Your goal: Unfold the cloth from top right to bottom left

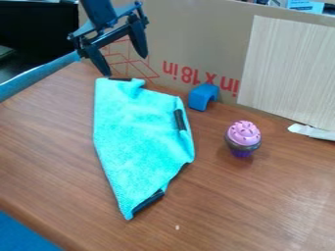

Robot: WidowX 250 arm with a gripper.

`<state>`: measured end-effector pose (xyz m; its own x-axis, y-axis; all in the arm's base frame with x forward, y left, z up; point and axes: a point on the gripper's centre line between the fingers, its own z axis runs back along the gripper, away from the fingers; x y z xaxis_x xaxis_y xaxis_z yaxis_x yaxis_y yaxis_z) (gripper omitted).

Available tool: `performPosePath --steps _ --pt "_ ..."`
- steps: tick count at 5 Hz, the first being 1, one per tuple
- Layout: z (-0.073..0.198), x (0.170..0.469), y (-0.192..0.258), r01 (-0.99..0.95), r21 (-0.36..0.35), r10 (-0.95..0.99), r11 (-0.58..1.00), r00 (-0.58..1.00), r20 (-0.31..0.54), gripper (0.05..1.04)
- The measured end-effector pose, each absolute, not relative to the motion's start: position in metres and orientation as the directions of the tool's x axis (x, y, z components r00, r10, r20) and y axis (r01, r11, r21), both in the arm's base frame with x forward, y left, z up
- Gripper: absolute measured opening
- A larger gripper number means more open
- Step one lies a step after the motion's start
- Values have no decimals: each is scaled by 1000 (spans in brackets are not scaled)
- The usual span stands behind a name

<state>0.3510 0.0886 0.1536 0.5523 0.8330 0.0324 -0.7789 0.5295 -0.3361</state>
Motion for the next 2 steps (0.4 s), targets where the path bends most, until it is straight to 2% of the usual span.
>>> performPosePath --steps 1,2 --pt "142 352 89 -789 -320 834 525 551 10 1001" --pt "128 356 82 -783 -294 829 548 557 61 1001"
